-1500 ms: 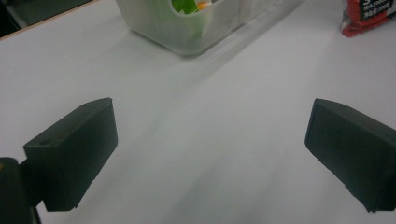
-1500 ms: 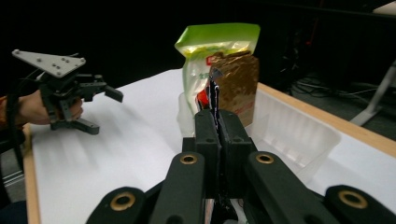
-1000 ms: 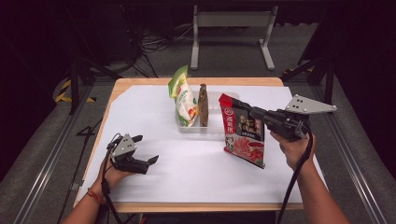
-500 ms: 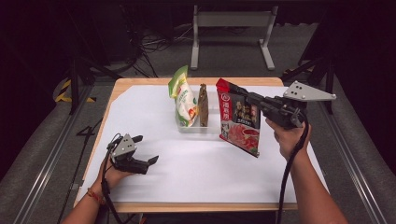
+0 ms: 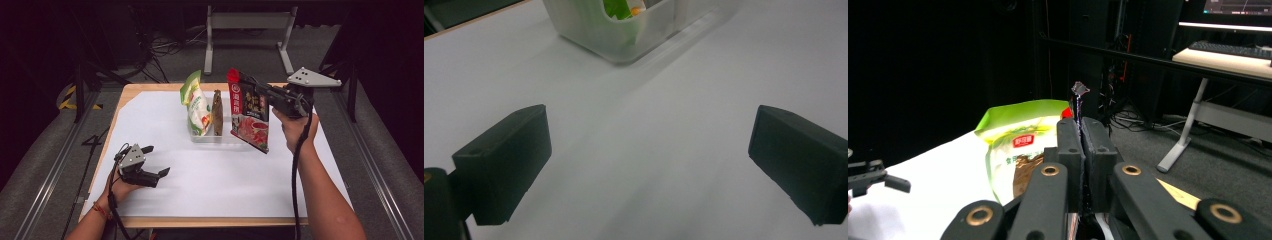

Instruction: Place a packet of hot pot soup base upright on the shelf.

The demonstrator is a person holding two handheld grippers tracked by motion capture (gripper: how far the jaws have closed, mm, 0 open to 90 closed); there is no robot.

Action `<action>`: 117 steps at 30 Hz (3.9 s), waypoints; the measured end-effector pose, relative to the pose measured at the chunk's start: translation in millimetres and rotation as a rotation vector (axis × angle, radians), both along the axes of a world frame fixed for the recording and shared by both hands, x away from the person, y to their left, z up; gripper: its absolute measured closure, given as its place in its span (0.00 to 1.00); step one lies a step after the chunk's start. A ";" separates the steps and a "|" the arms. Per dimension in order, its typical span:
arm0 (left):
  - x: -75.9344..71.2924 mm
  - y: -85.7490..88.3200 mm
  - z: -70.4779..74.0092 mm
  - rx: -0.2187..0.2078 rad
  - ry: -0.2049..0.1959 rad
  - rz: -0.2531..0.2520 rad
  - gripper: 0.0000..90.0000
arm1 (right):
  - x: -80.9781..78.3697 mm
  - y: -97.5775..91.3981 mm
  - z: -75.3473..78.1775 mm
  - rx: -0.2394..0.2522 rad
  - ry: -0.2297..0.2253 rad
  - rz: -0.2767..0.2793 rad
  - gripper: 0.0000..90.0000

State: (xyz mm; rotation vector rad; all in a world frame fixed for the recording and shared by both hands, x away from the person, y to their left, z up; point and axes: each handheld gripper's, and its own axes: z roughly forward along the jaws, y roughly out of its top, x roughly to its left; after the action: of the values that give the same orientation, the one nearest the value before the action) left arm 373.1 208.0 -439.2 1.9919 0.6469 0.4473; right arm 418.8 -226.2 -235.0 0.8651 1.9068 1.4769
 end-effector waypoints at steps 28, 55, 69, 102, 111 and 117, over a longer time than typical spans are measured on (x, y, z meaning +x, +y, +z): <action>-2.6 -0.7 -1.2 0.002 -0.001 -0.032 0.05 | 83.3 29.5 -23.3 0.032 0.051 -0.100 0.97; -3.6 -0.1 -0.1 -0.005 -0.001 -0.030 0.06 | 76.9 16.6 -67.4 0.050 -0.010 -0.019 0.97; -3.1 -1.0 -0.4 -0.003 0.001 -0.029 0.06 | 60.8 -10.3 -87.6 0.082 -0.027 0.002 0.96; 0.6 -2.9 -1.8 0.018 0.002 -0.042 0.06 | 53.5 -16.9 -82.3 -0.059 0.000 -0.024 0.91; -5.1 -3.3 -0.6 0.037 -0.011 -0.038 0.06 | 51.2 -14.1 -78.0 -0.100 0.017 -0.046 0.89; -5.5 -4.2 -1.3 0.051 -0.005 -0.035 0.06 | 49.0 -15.4 -75.1 -0.113 0.038 -0.059 0.85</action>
State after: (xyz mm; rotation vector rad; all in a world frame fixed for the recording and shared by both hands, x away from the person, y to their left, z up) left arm 367.7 203.8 -440.5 2.0466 0.6021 0.4523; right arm 467.8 -241.6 -310.1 0.8953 1.9553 1.3141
